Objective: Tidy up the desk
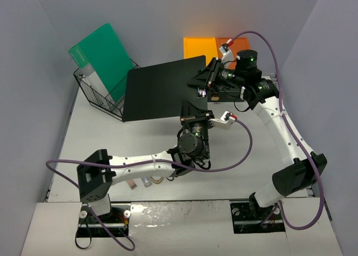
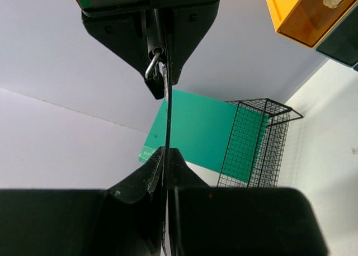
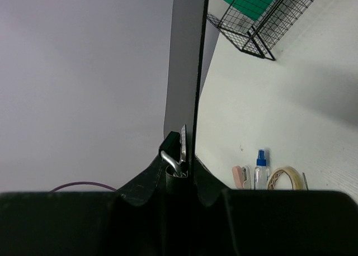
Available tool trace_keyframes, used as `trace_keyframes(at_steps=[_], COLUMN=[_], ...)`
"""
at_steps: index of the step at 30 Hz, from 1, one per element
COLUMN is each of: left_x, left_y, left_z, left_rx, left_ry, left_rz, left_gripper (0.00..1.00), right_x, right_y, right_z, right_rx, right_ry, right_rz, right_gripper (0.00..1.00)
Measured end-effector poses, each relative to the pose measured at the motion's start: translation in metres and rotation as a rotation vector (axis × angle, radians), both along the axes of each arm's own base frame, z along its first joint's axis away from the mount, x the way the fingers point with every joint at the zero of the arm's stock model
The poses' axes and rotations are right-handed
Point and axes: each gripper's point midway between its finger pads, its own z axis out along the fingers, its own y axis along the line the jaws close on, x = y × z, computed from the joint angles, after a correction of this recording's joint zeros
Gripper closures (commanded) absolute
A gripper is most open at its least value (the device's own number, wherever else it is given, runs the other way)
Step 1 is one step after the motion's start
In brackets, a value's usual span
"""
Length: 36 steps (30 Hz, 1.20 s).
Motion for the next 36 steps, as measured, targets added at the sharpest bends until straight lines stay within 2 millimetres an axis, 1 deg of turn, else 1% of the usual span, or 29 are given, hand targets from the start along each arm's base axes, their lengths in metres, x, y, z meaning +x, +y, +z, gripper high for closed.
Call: trace_keyframes(at_steps=[5,6,8,9,10,12,13,14,17,19,20,26,31,36], left_x=[0.004,0.005,0.007,0.007,0.008,0.008,0.009,0.009,0.005,0.004,0.003,0.006,0.008,0.012], left_y=[0.002,0.003,0.005,0.005,0.007,0.014,0.021,0.027,0.039,0.042,0.042,0.046,0.047,0.052], left_z=[0.002,0.002,0.003,0.004,0.004,0.01,0.017,0.023,0.04,0.046,0.047,0.048,0.048,0.046], left_rx=[0.0,0.0,0.004,0.007,0.004,-0.007,-0.027,-0.045,-0.073,-0.09,-0.094,-0.101,-0.118,-0.137], left_ry=[-0.013,-0.016,-0.019,-0.02,-0.021,-0.025,-0.03,-0.036,-0.052,-0.06,-0.062,-0.064,-0.065,-0.063], left_rz=[-0.021,-0.025,-0.035,-0.041,-0.049,-0.057,-0.058,-0.06,-0.079,-0.089,-0.092,-0.086,-0.087,-0.074], left_gripper=[1.0,1.0,1.0,1.0,1.0,1.0,1.0,1.0,1.0,1.0,1.0,1.0,1.0,1.0], right_x=[0.001,0.002,0.002,0.002,0.003,0.0,-0.002,-0.003,-0.006,-0.007,-0.008,-0.009,-0.009,-0.004], right_y=[0.001,0.001,0.001,0.001,0.001,0.001,0.002,0.003,0.006,0.006,0.006,0.004,0.001,-0.008], right_z=[0.004,0.004,0.005,0.006,0.006,0.004,0.003,0.003,0.009,0.016,0.018,0.019,0.027,0.035], right_rx=[0.009,0.009,0.011,0.012,0.014,0.002,0.0,-0.002,0.0,0.002,0.001,-0.014,-0.023,-0.034], right_ry=[-0.016,-0.018,-0.022,-0.024,-0.027,-0.035,-0.033,-0.036,-0.064,-0.087,-0.094,-0.101,-0.13,-0.159], right_rz=[-0.002,-0.002,-0.002,-0.002,-0.002,0.014,0.022,0.029,0.05,0.056,0.058,0.057,0.051,0.007], right_gripper=[1.0,0.99,0.9,0.8,0.76,0.61,0.52,0.4,0.2,0.05,0.0,0.0,0.0,0.0])
